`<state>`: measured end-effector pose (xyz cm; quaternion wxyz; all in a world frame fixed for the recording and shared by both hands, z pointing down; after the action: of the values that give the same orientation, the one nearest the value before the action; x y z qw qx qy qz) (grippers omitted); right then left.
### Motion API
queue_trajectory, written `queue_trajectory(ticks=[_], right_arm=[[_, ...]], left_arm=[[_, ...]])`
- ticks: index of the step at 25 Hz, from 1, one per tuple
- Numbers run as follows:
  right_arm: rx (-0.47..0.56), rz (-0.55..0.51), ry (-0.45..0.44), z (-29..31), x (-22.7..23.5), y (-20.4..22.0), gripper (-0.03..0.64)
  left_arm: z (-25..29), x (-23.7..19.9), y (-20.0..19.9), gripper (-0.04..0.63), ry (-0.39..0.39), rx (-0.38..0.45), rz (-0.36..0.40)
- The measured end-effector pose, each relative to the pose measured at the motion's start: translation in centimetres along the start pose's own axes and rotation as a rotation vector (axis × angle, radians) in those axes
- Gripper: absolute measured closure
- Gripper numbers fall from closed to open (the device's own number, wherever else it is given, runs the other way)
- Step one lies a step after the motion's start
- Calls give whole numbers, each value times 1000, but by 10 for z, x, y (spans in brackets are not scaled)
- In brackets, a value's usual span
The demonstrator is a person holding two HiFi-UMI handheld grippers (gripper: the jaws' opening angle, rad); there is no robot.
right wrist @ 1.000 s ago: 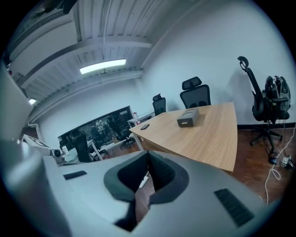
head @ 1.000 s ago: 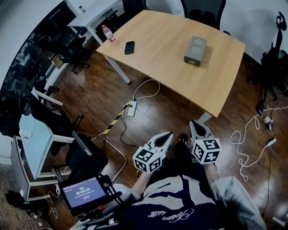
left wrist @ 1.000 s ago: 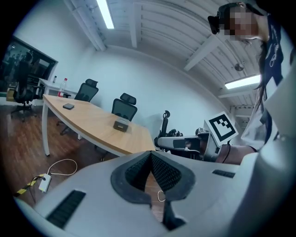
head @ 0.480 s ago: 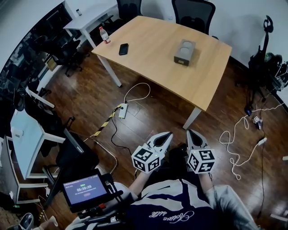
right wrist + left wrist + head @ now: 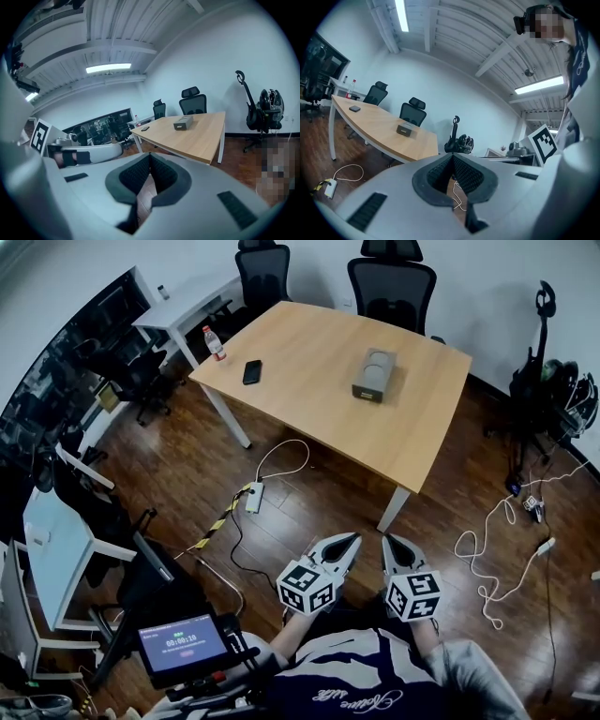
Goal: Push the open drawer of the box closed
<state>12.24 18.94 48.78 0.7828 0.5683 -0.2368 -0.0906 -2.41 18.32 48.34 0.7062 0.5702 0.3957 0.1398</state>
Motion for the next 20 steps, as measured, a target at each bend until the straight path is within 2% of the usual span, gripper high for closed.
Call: queue_trajectory(ticks=[12, 20], right_arm=[[-12, -12, 4, 6, 12, -2, 618], [-15, -27, 24, -1, 17, -3, 618]], left_arm=[[2, -7, -2, 594, -29, -29, 12], [7, 0, 2, 594, -4, -47, 15]])
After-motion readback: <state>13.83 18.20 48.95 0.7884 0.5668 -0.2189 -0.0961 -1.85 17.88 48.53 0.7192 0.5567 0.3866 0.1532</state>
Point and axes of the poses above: the fingertips, and each gripper's own axes: z forward along the fingers, x to its right, y out of its underside, the point moved 7 cm from there along -z, backward along the fingers, and after that the axes turned 8 degrees about x, right-handed, at the moved point
